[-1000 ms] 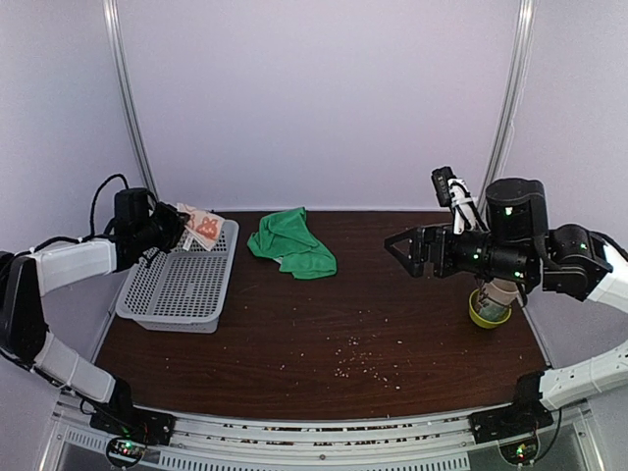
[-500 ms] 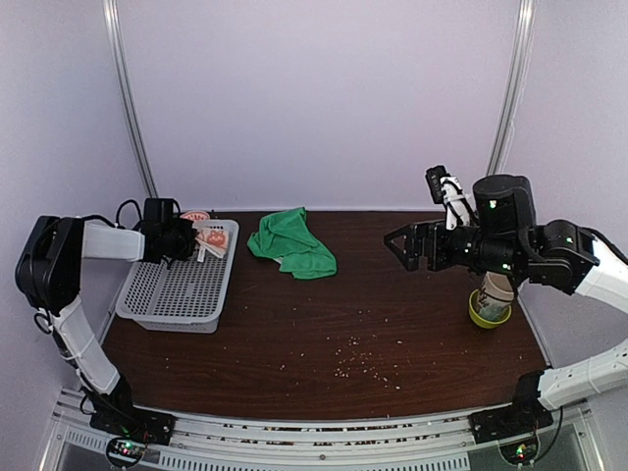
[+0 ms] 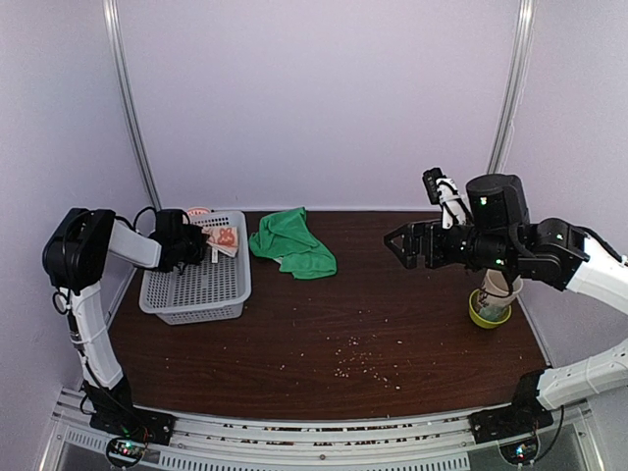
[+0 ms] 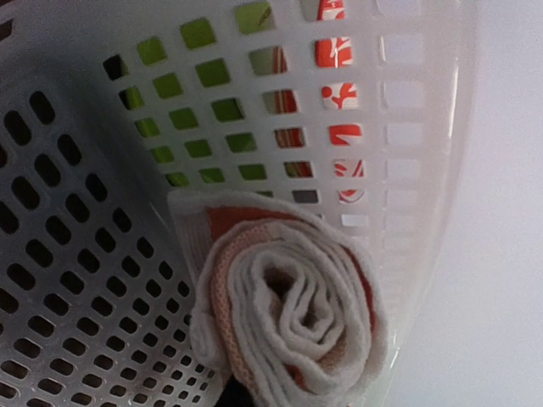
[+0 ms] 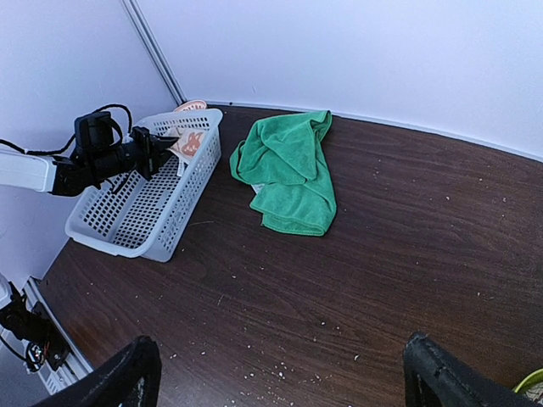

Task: Roll the towels
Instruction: Place the towel in the bin, then adjust the towel in the bin.

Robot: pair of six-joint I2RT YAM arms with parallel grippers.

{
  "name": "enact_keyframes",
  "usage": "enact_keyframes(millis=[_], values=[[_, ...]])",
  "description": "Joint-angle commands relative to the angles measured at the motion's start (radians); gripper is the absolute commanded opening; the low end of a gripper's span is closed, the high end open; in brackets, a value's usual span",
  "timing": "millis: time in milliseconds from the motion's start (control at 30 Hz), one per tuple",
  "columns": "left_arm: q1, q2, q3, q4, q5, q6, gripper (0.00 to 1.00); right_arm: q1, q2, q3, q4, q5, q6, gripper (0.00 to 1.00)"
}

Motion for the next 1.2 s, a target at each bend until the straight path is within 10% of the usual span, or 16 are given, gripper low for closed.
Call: enact_keyframes(millis=[0,600,1167], values=[[0.001,0.026,0.026,0.022,0.063,0.011,0.13,-0.012,0.005,-0.011,0.017,-0.008,-0.008,1.0],[0.001,-0.111,0.033,-0.3,0.037,0.116,0.7,-0.016,0.003,-0.008,0.019,-0.017,-0.01,1.0],[-0.016,-0.327,0.028,-0.484,0.043,0.2,0.75,-0.016,0.015,-0.021,0.042,-0.044,-0.007,1.0]])
